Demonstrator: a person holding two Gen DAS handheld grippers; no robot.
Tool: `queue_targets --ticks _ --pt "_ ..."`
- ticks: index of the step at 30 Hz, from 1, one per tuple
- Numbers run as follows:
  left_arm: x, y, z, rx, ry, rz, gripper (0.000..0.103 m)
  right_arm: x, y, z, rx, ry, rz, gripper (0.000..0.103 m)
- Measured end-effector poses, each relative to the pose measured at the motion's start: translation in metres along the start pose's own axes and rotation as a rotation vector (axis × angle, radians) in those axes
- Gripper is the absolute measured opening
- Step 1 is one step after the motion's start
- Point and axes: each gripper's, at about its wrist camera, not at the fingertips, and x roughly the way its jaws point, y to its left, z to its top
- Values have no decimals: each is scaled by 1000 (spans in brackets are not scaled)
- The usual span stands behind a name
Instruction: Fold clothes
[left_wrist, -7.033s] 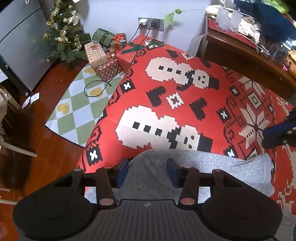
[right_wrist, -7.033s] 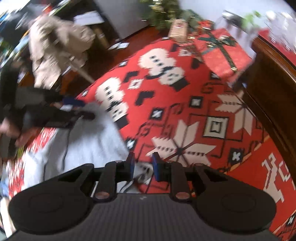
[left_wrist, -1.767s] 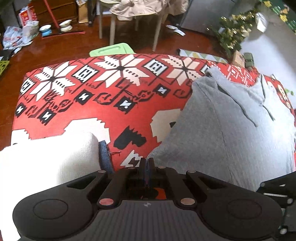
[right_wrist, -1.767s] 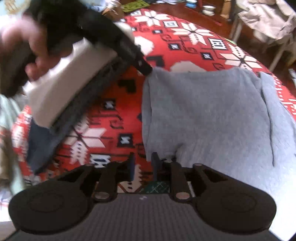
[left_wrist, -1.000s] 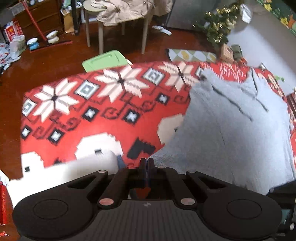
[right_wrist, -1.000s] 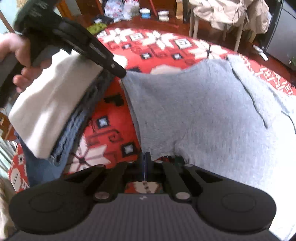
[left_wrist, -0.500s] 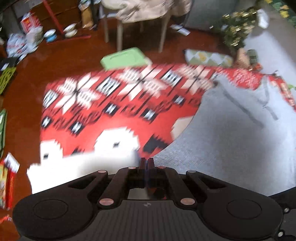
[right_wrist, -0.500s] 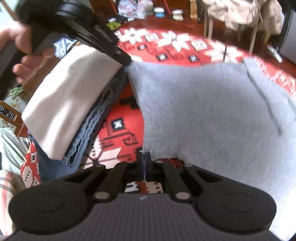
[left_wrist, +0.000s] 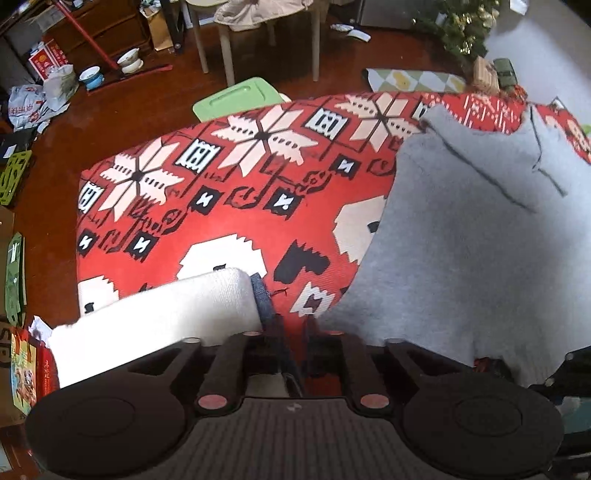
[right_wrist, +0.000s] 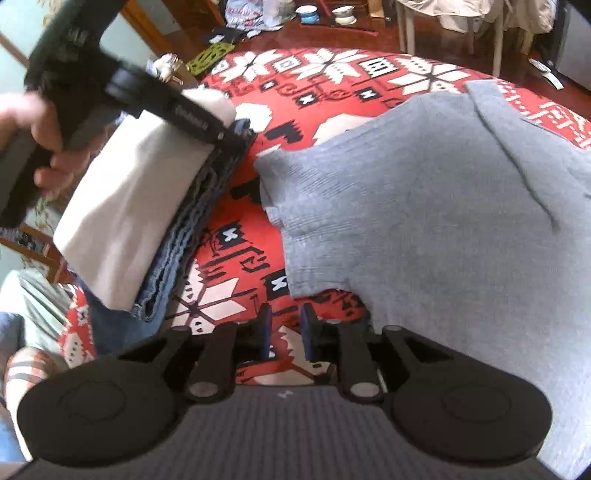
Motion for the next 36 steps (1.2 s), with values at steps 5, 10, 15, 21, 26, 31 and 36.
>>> queue_targets --ticks 5,10,15,21,26,31,36 --pt "-23 -16 4 -24 -63 34 33 -45 -39 -4 124 -82 12 29" --pt "-23 -48 33 -22 -115 20 33 -92 -122 -2 169 -144 -88 30" --pt "-1 -87 81 45 -163 -7 33 -136 -226 14 134 -190 -258 29" --pt "50 -103 129 118 -126 -40 30 -142 -326 54 38 -174 -406 29" --pt "79 -101 145 168 -73 -95 30 -135 -366 78 1 -158 -410 28" --pt "86 -104 154 235 -71 -151 28 -118 -387 93 -10 -125 -389 28" --pt "88 -105 159 273 -56 -238 15 -97 -389 109 -52 -97 -325 28"
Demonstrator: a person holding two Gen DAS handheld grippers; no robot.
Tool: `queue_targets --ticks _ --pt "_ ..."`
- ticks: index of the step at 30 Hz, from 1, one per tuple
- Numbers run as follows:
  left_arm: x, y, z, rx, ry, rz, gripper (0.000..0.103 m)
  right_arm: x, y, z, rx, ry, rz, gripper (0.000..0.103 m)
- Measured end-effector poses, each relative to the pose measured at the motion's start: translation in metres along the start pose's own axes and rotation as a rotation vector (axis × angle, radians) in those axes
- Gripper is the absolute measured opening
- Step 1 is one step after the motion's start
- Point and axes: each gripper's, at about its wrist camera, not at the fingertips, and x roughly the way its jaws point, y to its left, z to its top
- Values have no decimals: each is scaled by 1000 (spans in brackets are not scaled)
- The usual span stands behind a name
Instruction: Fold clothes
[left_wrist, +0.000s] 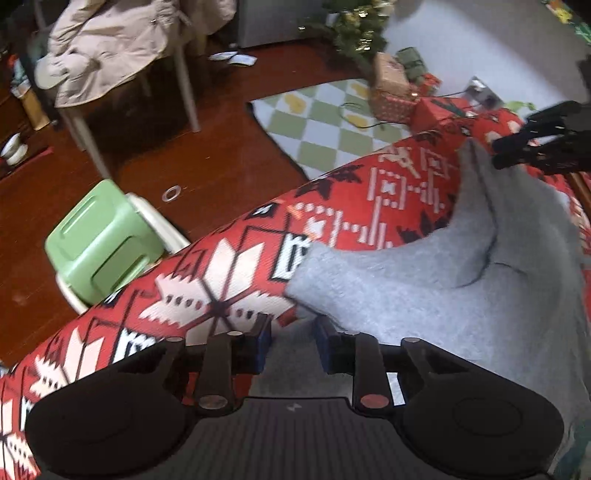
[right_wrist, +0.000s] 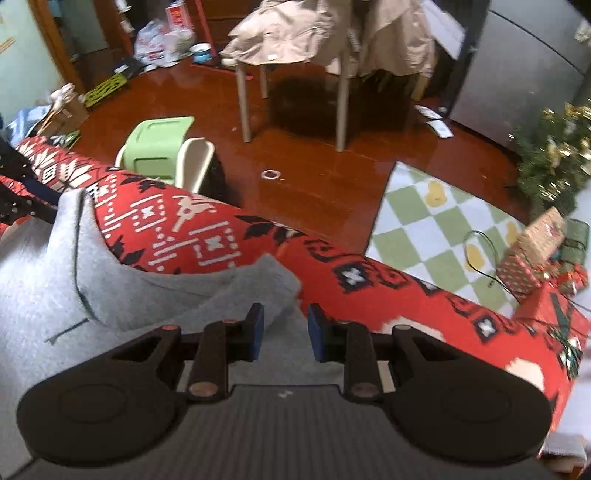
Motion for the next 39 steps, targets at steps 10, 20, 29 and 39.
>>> queue_targets --ticks 10,20,29,39 --pt "-15 2 4 -50 -108 95 3 20 14 13 -38 26 21 8" --pt "-13 -2 2 -107 -85 176 20 -18 -32 -6 91 -12 -72 19" --pt "-33 -7 -12 -201 -111 247 26 -3 -47 -28 89 72 -23 11" --pt "-75 -43 -55 -344 -119 219 34 -57 -42 -56 215 -47 -110 13"
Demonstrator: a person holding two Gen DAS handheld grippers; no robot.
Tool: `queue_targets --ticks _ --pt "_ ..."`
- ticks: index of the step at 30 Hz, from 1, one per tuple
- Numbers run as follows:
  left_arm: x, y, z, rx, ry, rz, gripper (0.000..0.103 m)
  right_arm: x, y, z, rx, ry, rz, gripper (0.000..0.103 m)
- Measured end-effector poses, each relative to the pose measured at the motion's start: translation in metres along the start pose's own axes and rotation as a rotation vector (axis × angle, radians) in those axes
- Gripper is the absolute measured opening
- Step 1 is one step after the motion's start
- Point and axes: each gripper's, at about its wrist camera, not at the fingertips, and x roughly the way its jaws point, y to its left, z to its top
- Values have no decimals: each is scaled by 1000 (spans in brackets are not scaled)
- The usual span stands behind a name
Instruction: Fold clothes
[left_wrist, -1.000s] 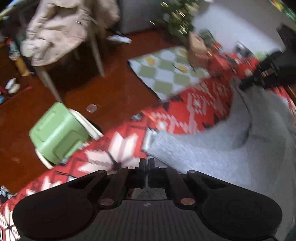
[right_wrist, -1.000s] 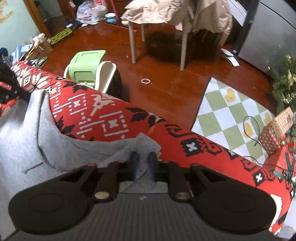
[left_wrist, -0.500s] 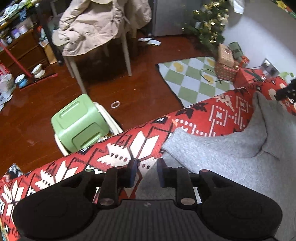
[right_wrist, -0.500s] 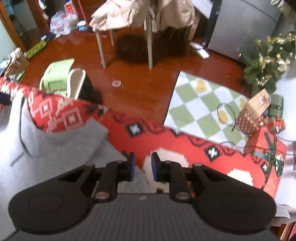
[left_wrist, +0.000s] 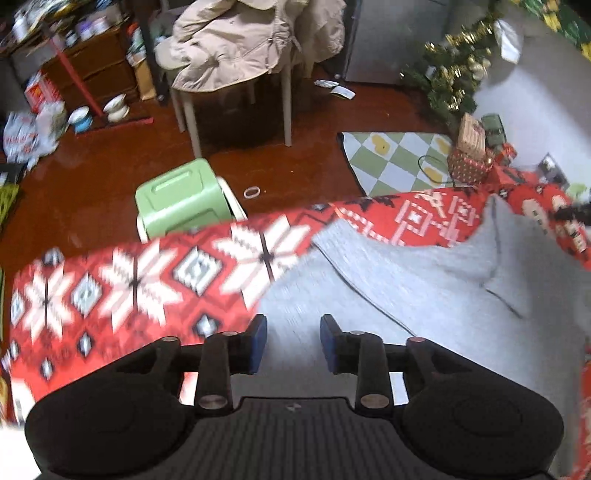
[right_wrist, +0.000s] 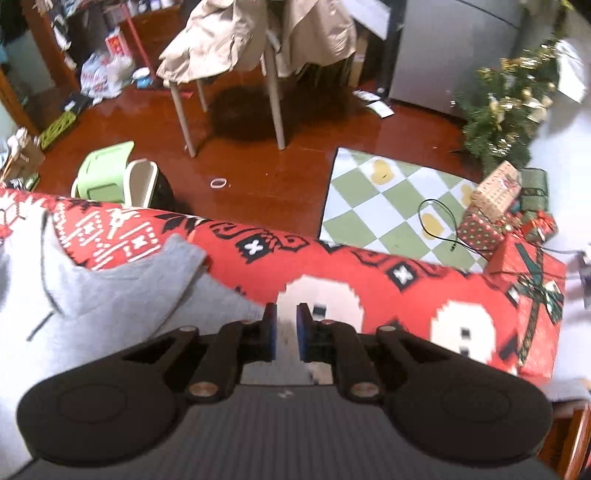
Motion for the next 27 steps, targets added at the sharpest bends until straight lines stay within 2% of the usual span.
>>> queue_targets --ticks 5,7,9,14,17,19,21,27 --pt "-26 -12 -51 -91 67 -61 37 -60 18 -61 69 17 8 15" --pt "-33 -16 -75 -117 102 -63 37 -80 29 -96 103 40 4 21" --pt "-39 -19 -98 -144 134 -60 37 -97 40 -132 162 75 5 21" --pt "-47 -21 -149 -243 208 -79 37 -118 72 -208 299 156 -8 21" --pt "-51 -28 -174 -235 230 -70 37 -125 93 -245 349 196 -35 22" --pt "-53 -34 -189 -232 249 -71 37 -130 103 -259 378 210 -43 23" --pt "-54 -38 -203 -258 269 -110 36 -134 111 -269 395 217 -47 23" --pt "-48 -51 -227 -267 296 -169 36 -142 116 -282 439 205 -26 24"
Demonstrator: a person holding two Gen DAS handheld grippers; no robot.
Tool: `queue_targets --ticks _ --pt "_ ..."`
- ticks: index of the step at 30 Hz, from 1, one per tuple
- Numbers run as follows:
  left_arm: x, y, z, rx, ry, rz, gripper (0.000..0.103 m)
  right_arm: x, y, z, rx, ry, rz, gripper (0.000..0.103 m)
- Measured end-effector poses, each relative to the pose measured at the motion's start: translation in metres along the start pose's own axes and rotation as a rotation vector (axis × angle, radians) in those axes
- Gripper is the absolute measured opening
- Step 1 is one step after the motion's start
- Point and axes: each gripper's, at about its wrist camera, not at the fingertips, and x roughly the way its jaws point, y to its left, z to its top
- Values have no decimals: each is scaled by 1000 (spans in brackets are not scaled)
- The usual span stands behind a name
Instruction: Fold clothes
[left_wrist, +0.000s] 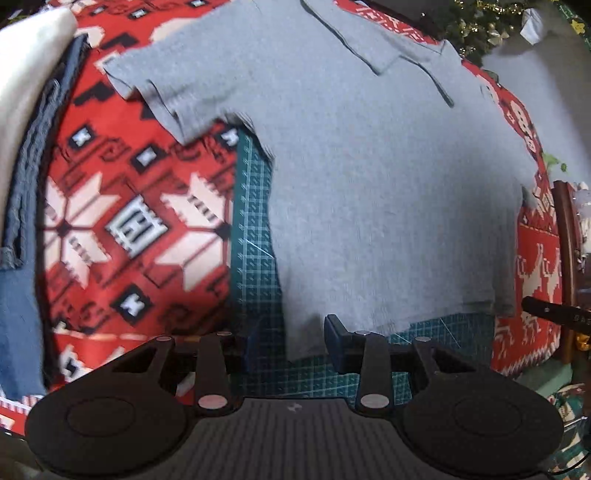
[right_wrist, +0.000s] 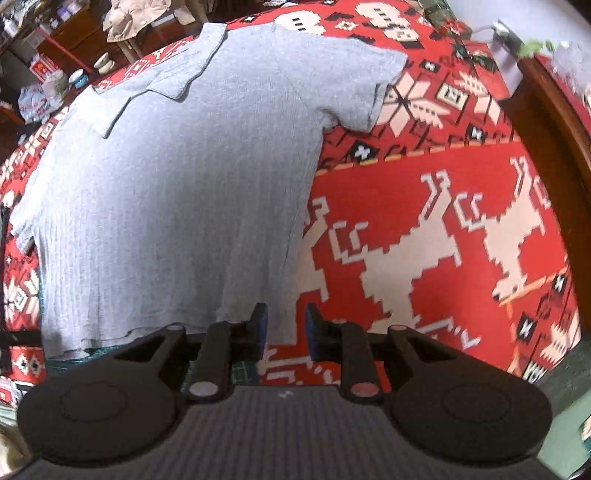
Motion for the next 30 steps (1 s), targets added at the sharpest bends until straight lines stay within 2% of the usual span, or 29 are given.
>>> queue_targets --ticks 5,6,8,9,11,12,17,22,26,30 --pt "11 5 0 -53 10 -10 36 12 -6 0 51 14 20 28" --pt "12 6 -1 -64 7 -14 35 16 -6 0 51 15 24 31" --pt "12 7 -2 -84 -6 -24 32 23 -6 1 49 19 16 31" --pt "12 7 -2 -90 -10 -24 21 25 -5 1 48 18 15 31" --pt "12 7 -2 -98 -5 -20 3 29 -3 1 47 14 19 14" --pt "11 7 -3 -96 -9 -8 2 30 -2 1 46 11 21 4" --pt "-15 14 -2 -66 -46 38 2 15 -16 5 95 -29 -37 3" --pt "-31 28 1 -64 -41 63 2 5 -40 7 95 -30 -77 3" --pt "-18 28 1 -37 18 70 2 4 -48 8 92 -31 -92 3" --pt "5 24 4 -22 89 86 3 14 -48 2 79 14 -106 3"
